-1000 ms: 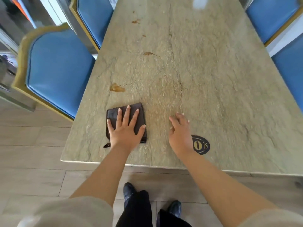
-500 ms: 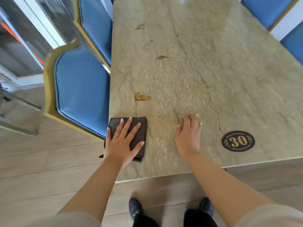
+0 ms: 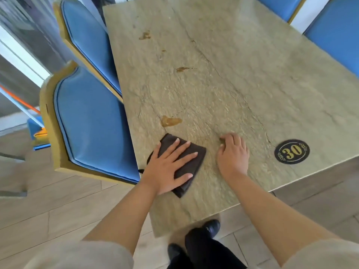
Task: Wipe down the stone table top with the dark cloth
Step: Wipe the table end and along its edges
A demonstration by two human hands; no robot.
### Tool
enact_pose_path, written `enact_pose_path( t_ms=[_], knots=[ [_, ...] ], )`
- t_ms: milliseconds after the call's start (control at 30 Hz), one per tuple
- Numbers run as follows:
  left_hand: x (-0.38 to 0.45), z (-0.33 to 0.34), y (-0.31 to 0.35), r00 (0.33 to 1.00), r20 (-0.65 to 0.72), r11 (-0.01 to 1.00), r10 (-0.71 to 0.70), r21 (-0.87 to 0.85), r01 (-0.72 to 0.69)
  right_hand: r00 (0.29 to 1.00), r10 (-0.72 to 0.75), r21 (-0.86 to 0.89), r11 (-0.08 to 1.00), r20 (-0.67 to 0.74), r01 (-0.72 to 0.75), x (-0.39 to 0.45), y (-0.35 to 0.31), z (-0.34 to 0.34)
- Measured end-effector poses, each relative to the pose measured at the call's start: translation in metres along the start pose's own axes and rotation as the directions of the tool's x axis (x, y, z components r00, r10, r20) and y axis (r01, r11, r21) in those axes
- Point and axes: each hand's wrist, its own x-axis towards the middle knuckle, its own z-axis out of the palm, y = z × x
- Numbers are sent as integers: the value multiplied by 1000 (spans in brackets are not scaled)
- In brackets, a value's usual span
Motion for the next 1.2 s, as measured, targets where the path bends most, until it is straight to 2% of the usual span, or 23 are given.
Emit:
enact_pose_path(
  t_ms=[133, 200, 233, 300, 367, 433, 467, 533, 600, 633, 700, 767, 833, 900, 967, 1033, 1100, 1200],
  knots=[
    [56, -11, -6, 938, 16, 935, -347, -69, 347, 999, -23, 33, 999, 35, 22, 37, 9, -3],
    [80, -12, 6, 931, 11, 929, -365, -65, 365, 999, -14, 38, 999, 51, 12, 61, 14, -2],
    [89, -11, 10, 952, -20, 951, -305, -52, 303, 998, 0, 30, 1000, 60, -1, 72, 17, -2],
    [103, -11, 8, 994, -77, 997, -74, -10, 73, 995, 26, -2, 1000, 98, -26, 93, 22, -1],
    [127, -15, -10, 987, -59, 988, 152, 26, -150, 991, 26, -47, 999, 134, -20, 107, 27, 0],
    [162, -22, -34, 980, -14, 980, 198, 20, -198, 991, 9, -111, 994, 136, 6, 110, 29, 4],
    [180, -25, -44, 988, -22, 988, 152, 11, -152, 992, 2, -134, 991, 123, 14, 109, 29, 6],
    [215, -31, -57, 997, -45, 997, -59, -59, 56, 994, 5, -155, 988, 105, 12, 108, 28, 7],
    [244, -36, -58, 949, -3, 940, -316, -133, 313, 993, 12, -160, 987, 114, 6, 109, 27, 8],
    [254, -37, -53, 916, 16, 906, -402, -139, 400, 993, 15, -161, 987, 120, 5, 110, 27, 8],
    [255, -36, -36, 894, 19, 887, -448, -117, 447, 991, 20, -160, 987, 132, 1, 110, 26, 8],
    [234, -30, -14, 942, -52, 941, -330, -90, 325, 991, 20, -161, 987, 130, 1, 110, 25, 8],
    [198, -23, 4, 987, -96, 990, -131, -61, 125, 990, 19, -160, 987, 139, 4, 110, 25, 6],
    [161, -17, 8, 995, -93, 999, 41, -27, -43, 990, 22, -157, 988, 141, 0, 110, 25, 6],
    [142, -19, -11, 992, -55, 994, 111, 3, -111, 990, 24, -165, 986, 136, -1, 110, 24, 5],
    [141, -23, -43, 998, -46, 999, 44, 17, -43, 991, 24, -173, 985, 130, -2, 109, 23, 4],
    [149, -28, -76, 990, -17, 990, -141, 1, 141, 990, 30, -176, 984, 137, -6, 109, 22, 2],
    [161, -33, -104, 877, 41, 875, -479, -66, 480, 989, 31, -177, 984, 144, -5, 108, 22, 1]
  ],
)
